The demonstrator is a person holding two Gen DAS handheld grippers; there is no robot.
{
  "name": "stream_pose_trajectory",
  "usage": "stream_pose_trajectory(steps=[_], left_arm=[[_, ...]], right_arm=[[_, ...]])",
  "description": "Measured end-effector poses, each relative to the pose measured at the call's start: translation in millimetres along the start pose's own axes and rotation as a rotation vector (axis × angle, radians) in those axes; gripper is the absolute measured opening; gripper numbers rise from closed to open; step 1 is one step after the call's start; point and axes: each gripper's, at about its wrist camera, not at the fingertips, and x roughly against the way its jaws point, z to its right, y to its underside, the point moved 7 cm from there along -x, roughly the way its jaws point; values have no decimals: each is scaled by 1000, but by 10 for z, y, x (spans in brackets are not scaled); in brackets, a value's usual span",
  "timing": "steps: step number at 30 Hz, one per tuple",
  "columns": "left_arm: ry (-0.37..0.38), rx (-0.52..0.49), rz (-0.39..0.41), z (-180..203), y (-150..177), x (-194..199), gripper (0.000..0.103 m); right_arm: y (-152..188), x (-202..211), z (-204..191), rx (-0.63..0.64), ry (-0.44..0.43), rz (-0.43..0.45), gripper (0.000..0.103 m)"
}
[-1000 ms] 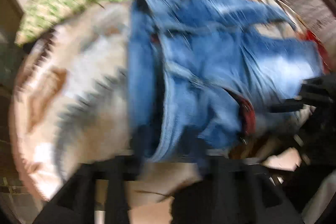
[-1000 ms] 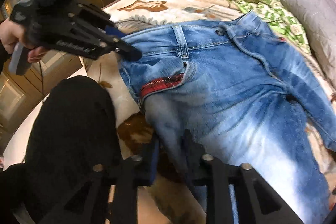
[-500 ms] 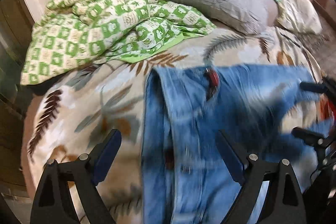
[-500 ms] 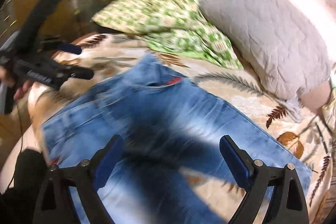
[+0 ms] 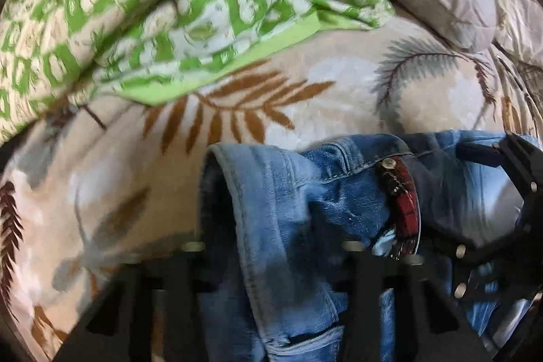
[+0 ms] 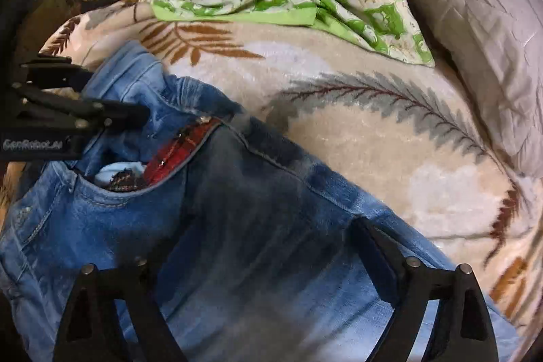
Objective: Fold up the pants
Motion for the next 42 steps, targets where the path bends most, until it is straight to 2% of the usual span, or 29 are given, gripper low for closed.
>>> stream_pose_trajectory(steps=[1,2,3,4,5,7,9,11,13,14,15,16,17,18,19,23,26,27,31,34,36,37,38,40,41,42], left_arm=[[20,7,1,-17,0,29,22],[51,21,20,-54,-16,119,20],[66,28,35,-73,-30,189,17],[66,33,55,-105,-54,296,15],[64,31,70,-123,-70,366,14],[30,28,127,-226,-164,624,13],[-6,57,146,-395,-241,726,13],[0,70,118,-492,-260,651,13],[3,72,60,-542,-194,370,21],[-8,66,47,-535,-160,282,37],[-56,54,25,-551,-111,173,64],[-117,54,42,-586,-74,163,73],[-126,56,72,-595,-69,203,80],[-106,61,115,-593,-35,319,81],[-98,68,121,-599,11,402,81],[-58,58,101,-549,404,844,83],[-31,-1,68,-482,816,1110,83],[-22,-29,46,-413,1066,1211,83],[2,-127,-28,-177,1794,1279,84],[7,-141,-125,-107,2348,1144,84],[24,-112,-179,-114,2557,1020,84],[28,-101,-177,-110,2655,950,81],[10,-121,-145,-103,2675,944,77],[24,-88,-118,-128,2658,1030,38],[54,-53,-114,-141,2652,1094,27],[88,-31,-104,-150,2647,1192,24]], right_arm=[[-15,29,2,-13,-17,6,67],[-40,72,-19,-13,-37,17,53],[-79,118,-73,-2,-72,29,25],[-126,157,-119,7,-74,39,24],[-181,174,-165,29,-41,43,22],[-296,206,-280,43,-64,73,19],[-441,270,-383,36,-80,119,18],[-575,277,-443,28,-86,152,18],[-642,108,-443,23,-60,118,19],[-639,19,-431,16,-59,99,20],[-617,-48,-403,-5,-76,89,21],[-606,-45,-368,-30,-96,90,27],[-592,-10,-323,-50,-104,89,36],[-563,43,-270,-59,-96,78,73],[-539,94,-230,-60,-86,72,89],[-373,625,-27,-80,-76,145,89],[-121,1176,2,-70,-72,208,89],[-67,1321,-26,-61,-68,225,89],[461,2016,-191,-11,-88,275,89],[914,2286,-302,-7,-85,274,89],[1204,2331,-370,-18,-92,263,89],[1347,2323,-405,-25,-94,252,89],[1478,2305,-434,-35,-96,239,89],[1722,2225,-457,-72,-106,201,89],[1814,2175,-466,-84,-113,184,89],[1890,2144,-471,-93,-117,173,89]])
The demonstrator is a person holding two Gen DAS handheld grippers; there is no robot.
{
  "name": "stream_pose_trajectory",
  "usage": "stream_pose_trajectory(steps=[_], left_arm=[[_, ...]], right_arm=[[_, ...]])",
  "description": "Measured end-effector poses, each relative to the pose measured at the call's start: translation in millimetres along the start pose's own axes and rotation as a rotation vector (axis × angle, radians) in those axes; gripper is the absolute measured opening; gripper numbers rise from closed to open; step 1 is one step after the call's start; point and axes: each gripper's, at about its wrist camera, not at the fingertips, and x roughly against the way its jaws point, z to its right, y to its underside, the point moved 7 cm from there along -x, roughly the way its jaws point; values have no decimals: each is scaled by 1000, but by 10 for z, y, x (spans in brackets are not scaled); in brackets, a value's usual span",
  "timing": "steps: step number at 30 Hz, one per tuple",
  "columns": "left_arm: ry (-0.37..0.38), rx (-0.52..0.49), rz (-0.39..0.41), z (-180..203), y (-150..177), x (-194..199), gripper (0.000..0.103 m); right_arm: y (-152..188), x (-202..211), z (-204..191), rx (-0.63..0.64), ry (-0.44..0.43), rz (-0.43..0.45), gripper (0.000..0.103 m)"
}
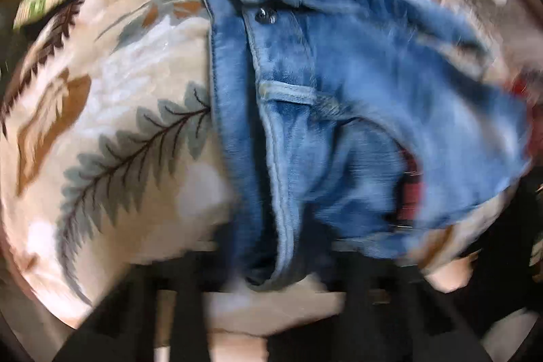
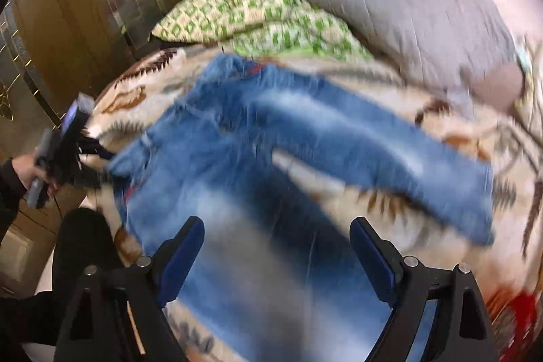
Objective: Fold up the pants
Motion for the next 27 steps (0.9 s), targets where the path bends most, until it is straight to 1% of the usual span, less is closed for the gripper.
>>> stream_pose_trajectory(steps=[2,4,5,6,7,8,9,10,12,13,14,15,16,17,18,20,21,22,24,27], left_arm=[[-31,-20,13,-14,50,114,23],[-30,20,25,-95,108,176,23],[-27,38,10,-170,157,154,24],[-13,39,-3,-202,186,111,27],[-24,40,-4,-226,201,62,44],[-49,39,0,-252,173,34,54],[-107,27,6,-246,162,61,69],[-136,15,20,-226,154,110,73],[-204,-23,101,-113,46,369,75],[-238,-41,139,-50,-23,501,80],[-245,-59,177,45,-112,630,82],[-234,-77,206,156,-201,724,84],[-204,-101,243,329,-343,833,85],[-194,-93,250,421,-426,879,86],[-164,-117,271,602,-571,936,86],[-115,-159,300,891,-852,977,92],[-87,-186,312,1110,-1033,968,100],[-71,-203,324,1247,-1143,947,102],[-33,-230,332,1540,-1465,831,102],[8,-267,315,1939,-1830,582,102]], right_arm=[[185,1,22,-25,1,-11,89],[313,25,66,-66,-7,-11,89],[371,44,106,-89,-13,-8,89],[438,74,161,-113,-19,-2,89],[469,91,201,-127,-21,-1,89],[520,109,266,-150,-22,-1,89],[549,121,318,-164,-20,-4,89],[592,146,393,-185,-11,-5,89],[656,234,556,-218,5,2,89],[660,278,619,-229,11,8,89],[652,334,707,-243,18,18,89],[626,384,800,-255,25,29,89],[604,434,880,-268,37,39,89],[581,475,953,-279,47,46,89],[556,512,1023,-291,59,50,89],[483,606,1203,-318,110,59,89],[432,675,1299,-324,136,74,89],[395,725,1365,-326,152,87,89],[288,829,1539,-328,206,104,89],[128,899,1847,-332,308,100,89]])
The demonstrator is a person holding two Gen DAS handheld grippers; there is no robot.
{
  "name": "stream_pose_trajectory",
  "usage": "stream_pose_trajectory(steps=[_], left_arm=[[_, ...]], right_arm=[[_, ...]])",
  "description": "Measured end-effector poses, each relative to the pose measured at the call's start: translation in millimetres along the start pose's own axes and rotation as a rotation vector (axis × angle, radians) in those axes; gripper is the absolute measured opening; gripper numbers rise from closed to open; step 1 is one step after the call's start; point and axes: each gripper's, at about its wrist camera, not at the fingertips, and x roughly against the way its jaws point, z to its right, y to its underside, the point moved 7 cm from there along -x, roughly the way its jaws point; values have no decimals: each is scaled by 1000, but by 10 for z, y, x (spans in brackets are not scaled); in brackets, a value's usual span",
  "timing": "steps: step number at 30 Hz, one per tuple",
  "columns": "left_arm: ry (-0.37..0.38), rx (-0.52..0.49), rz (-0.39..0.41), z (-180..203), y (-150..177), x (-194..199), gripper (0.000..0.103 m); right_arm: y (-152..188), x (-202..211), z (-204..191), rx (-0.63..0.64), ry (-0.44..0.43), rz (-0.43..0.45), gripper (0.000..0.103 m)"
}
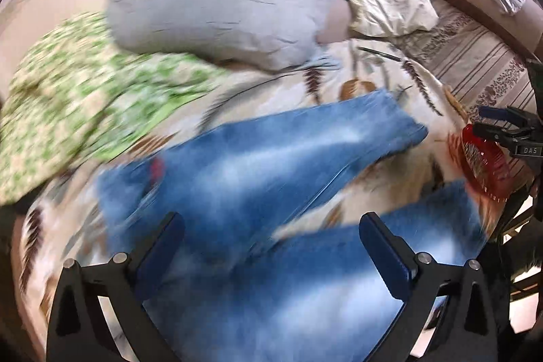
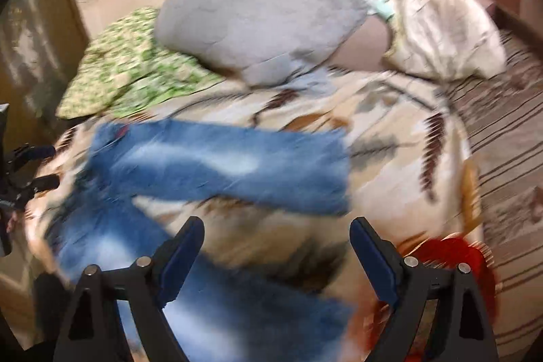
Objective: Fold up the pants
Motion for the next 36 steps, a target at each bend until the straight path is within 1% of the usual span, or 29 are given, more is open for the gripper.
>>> stream_pose_trajectory(steps=[3,4,5,6,7,9,10,12,14,15,18,22,24,25,26,27,28,29,30,31,32,34,36], left_arm=[[28,-35,-34,162,-326,-416,102],[38,-55,-40,212,-421,-550,102],[40,-72,-44,256,-450,-586,102],[48,-112,-53,309,-563,-737,102],[51,-139,-58,356,-617,-803,102],[32,-220,-83,405,-734,-1060,102],[18,-258,-96,416,-795,-1201,102],[4,-306,-112,424,-899,-1419,102],[3,-322,-130,397,-980,-1600,102],[15,-313,-154,364,-1031,-1737,102],[38,-290,-193,296,-1114,-2000,102],[27,-325,-223,257,-1148,-2260,102],[30,-337,-256,250,-1127,-2375,102],[28,-345,-270,255,-1112,-2416,102],[31,-351,-275,264,-1101,-2429,99],[51,-357,-285,292,-1082,-2437,56],[81,-345,-316,309,-1056,-2461,8],[84,-318,-325,306,-1065,-2460,7],[80,-328,-321,325,-1073,-2446,7],[68,-361,-316,351,-1064,-2429,7],[63,-372,-314,363,-1060,-2412,7],[50,-360,-287,381,-1101,-2319,7],[62,-352,-248,416,-1164,-2153,7]], right_arm=[[-207,-117,193,-6,65,27,89],[-242,-188,211,15,50,12,89],[-272,-278,228,28,18,-18,89],[-311,-388,284,0,-22,-55,89],[-330,-464,341,-39,-48,-78,89],[-429,-696,518,-134,-103,-124,89],[-461,-774,588,-147,-97,-130,89],[-567,-1007,745,-143,-41,-148,89],[-610,-1231,846,-143,-14,-193,89],[-623,-1354,891,-148,-13,-220,89],[-634,-1732,978,-161,-28,-288,89],[-702,-2099,991,-152,-52,-315,89],[-725,-2256,991,-147,-41,-332,89],[-725,-2341,982,-138,-39,-347,84],[-720,-2414,952,-120,-47,-359,75],[-710,-2473,915,-86,-41,-368,57],[-722,-2485,905,-50,-8,-360,30],[-753,-2460,869,-13,-8,-337,8],[-781,-2413,806,-20,-84,-320,8],[-800,-2380,798,-26,-95,-310,8],[-820,-2339,784,-13,-96,-296,8],[-833,-2266,754,10,-110,-285,7],[-847,-2169,761,9,-119,-267,7]])
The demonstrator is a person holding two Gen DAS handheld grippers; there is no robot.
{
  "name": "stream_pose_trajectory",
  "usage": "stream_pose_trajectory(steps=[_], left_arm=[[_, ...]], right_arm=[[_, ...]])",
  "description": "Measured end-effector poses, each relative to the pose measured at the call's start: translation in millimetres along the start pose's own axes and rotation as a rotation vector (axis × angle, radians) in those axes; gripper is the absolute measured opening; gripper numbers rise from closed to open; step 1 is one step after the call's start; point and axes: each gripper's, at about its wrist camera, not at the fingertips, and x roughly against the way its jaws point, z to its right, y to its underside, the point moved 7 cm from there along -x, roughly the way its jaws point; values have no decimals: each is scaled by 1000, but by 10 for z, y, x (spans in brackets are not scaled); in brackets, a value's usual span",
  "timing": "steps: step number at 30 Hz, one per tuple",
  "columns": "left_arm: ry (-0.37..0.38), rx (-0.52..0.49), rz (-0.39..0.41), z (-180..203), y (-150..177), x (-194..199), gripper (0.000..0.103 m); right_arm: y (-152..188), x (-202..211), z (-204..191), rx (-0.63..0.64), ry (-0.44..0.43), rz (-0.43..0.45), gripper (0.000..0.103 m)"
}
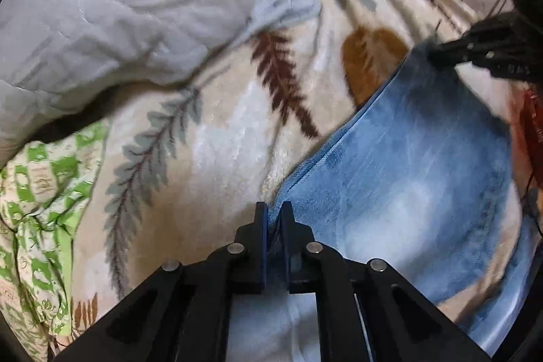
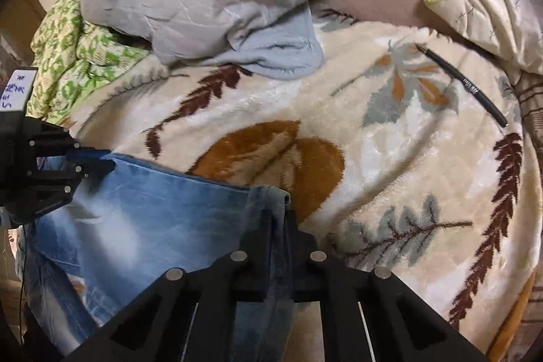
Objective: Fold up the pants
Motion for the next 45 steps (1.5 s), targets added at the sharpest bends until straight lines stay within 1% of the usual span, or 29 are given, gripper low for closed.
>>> stream_pose_trajectory(steps=[2,3,8,9,11,12,13,14,15,18,19,20,22,24,25,26,27,28,29,30,32,34,36,38,40,41,42,43,45], left_arm=[[-2,-3,32,53,-5,177,6],[5,-17,54,115,10,312,6],[18,-73,153,401,179,874,6],[17,-81,166,432,219,958,6],[35,-94,201,566,344,1166,0],[73,-101,233,692,419,1323,0],[81,-119,266,824,500,1487,0],[87,-134,280,893,556,1554,0],[107,-158,293,1063,680,1689,0],[83,-223,267,1391,1031,1765,0],[73,-238,259,1436,1102,1757,0],[47,-253,245,1486,1196,1720,0],[34,-224,216,1445,1274,1616,0],[24,-174,200,1312,1303,1531,0],[26,-170,195,1270,1307,1496,1],[14,-178,188,1229,1309,1451,4],[-32,-185,180,1155,1281,1395,26],[-68,-196,177,1119,1259,1357,71],[-97,-206,179,1089,1240,1326,90],[-153,-244,214,1052,1156,1305,97],[-182,-306,269,1035,1071,1304,97],[-175,-353,266,981,869,1179,97],[-121,-395,215,936,753,983,97],[-72,-422,151,915,698,785,97],[16,-435,94,930,673,627,96],[65,-434,73,951,675,579,74],[94,-440,45,969,687,533,2],[84,-440,33,974,693,505,6],[86,-470,34,1041,753,514,6]], right_arm=[[28,129,-32,-4,-13,21,6],[49,209,-40,-4,-18,35,3],[239,662,-111,-12,-78,114,3],[325,777,-138,-14,-87,130,3],[484,953,-203,-7,-104,156,3],[608,1063,-246,-2,-113,167,3],[687,1127,-278,2,-115,174,3],[826,1230,-321,8,-128,184,3],[944,1311,-373,13,-145,186,3],[1366,1536,-582,59,-154,196,3],[1504,1590,-656,76,-151,199,3],[1650,1637,-734,90,-159,201,3],[1873,1661,-850,112,-172,194,3],[1992,1612,-890,113,-162,177,3],[2030,1568,-892,110,-161,168,3],[2034,1540,-876,104,-154,168,3],[2022,1524,-857,93,-154,168,3],[1997,1516,-833,79,-158,172,3],[1960,1517,-800,64,-161,178,3],[1932,1524,-774,55,-159,184,3],[1878,1533,-719,32,-164,190,3],[1864,1523,-702,29,-166,187,3],[1863,1491,-696,28,-161,181,3],[1862,1445,-674,20,-160,175,3],[1866,1368,-636,8,-160,162,3],[1870,1332,-621,6,-157,156,3],[1873,1303,-610,3,-153,151,3],[1869,1268,-590,-1,-150,146,3],[1843,1226,-565,-10,-156,147,3]])
